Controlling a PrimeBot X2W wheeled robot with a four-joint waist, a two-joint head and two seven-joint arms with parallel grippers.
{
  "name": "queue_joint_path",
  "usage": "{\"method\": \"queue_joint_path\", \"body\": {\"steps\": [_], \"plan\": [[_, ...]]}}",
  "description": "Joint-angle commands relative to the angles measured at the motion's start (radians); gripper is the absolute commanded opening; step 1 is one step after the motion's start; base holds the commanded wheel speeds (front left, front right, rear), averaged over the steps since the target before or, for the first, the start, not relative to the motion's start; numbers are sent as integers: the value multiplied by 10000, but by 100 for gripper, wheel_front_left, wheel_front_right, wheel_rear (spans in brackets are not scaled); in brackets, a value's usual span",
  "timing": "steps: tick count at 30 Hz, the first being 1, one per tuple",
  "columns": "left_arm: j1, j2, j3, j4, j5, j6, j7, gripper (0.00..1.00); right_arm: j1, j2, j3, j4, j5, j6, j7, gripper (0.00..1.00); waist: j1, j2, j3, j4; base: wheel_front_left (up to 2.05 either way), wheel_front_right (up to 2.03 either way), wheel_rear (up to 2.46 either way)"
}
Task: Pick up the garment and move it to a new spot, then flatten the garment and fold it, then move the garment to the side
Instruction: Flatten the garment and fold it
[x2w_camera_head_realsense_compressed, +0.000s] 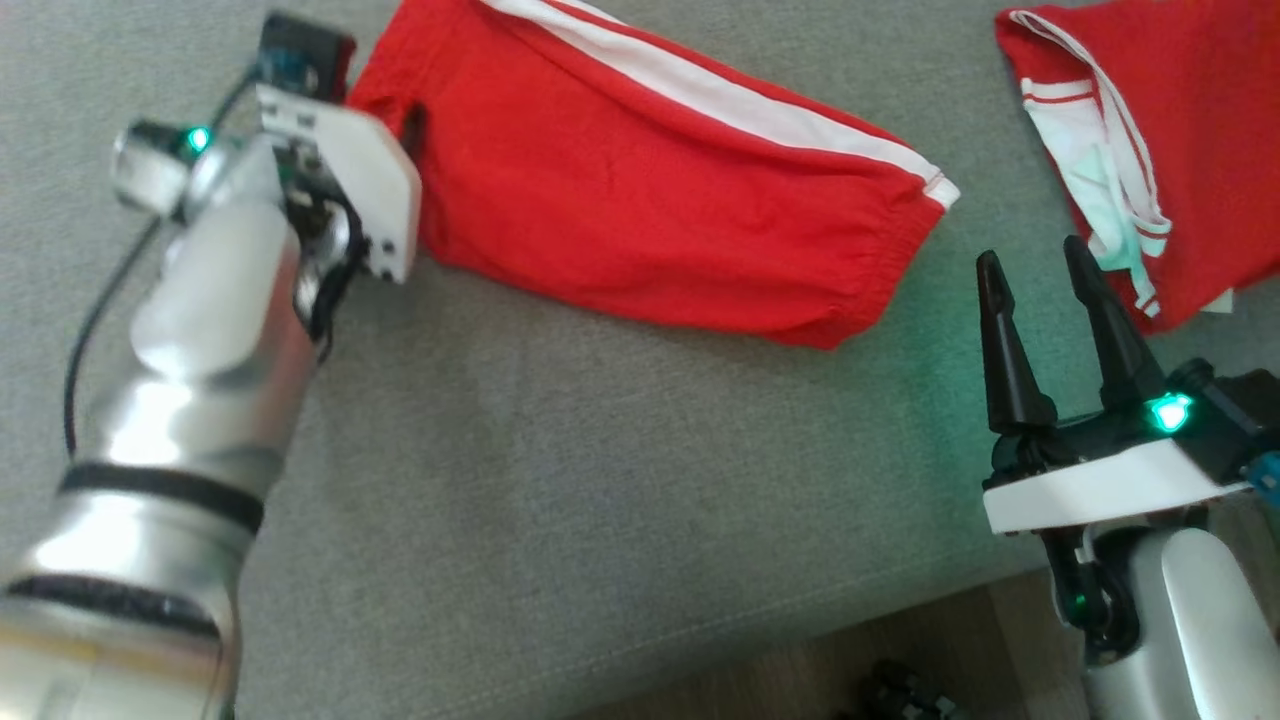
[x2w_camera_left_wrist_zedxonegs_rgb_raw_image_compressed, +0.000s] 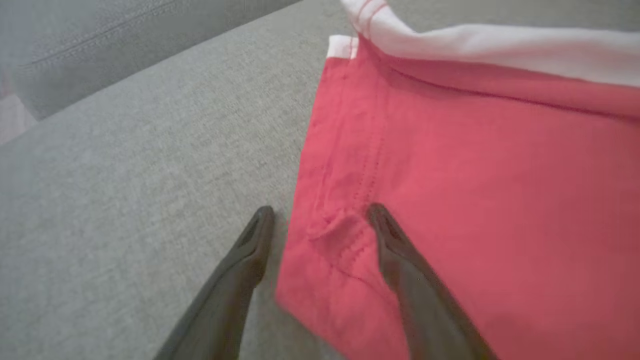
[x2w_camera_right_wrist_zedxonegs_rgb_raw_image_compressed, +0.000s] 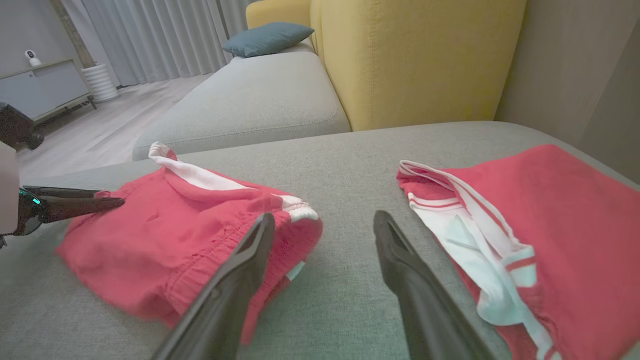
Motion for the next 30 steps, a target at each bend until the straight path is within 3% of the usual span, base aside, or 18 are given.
{"method": "queue_joint_path", "body": {"steps": [1, 3, 4, 5, 9, 14, 19, 24, 30], "plan": [[-149, 301, 141, 150, 60, 84, 294, 100, -114, 9, 153, -278, 82, -7, -93, 100, 0, -1, 7, -21, 0, 0, 0], [-302, 179, 75, 628, 42, 92, 695, 97, -89, 16, 121, -234, 86, -7, -84, 100, 0, -1, -23, -10, 0, 0, 0], [-352, 109, 23, 816, 33, 42, 873, 44, -78, 17, 100, -224, 87, -7, -76, 100, 0, -1, -32, 9, 0, 0, 0], [-384, 43, -31, 979, 21, -27, 1032, 0, -77, 18, 78, -213, 86, -7, -62, 100, 0, -1, -47, 32, 0, 0, 0], [-404, -137, -297, 1325, 112, -125, 1246, 0, -102, 30, 16, -226, 97, -7, -7, 100, 0, -1, -155, 176, 0, 0, 0], [-98, -97, -380, 1230, 177, 227, 614, 0, -37, 16, -12, -251, 122, -7, 71, 100, 0, -1, -411, 443, 0, 0, 0], [1168, 96, 214, 715, -494, 556, -360, 0, 187, -16, 19, -267, 117, -7, 201, 100, 0, -1, -957, 753, 0, 0, 0], [2960, 369, 712, -436, -1110, 872, -878, 0, 464, -54, -68, -327, 111, -7, 376, 100, 0, -1, -1478, 1024, 0, 0, 0], [5007, 533, 1040, -2842, -1563, 1493, -850, 0, 696, -75, -177, -470, 106, -7, 580, 100, 0, -1, -1796, 1171, 0, 0, 0]]}}
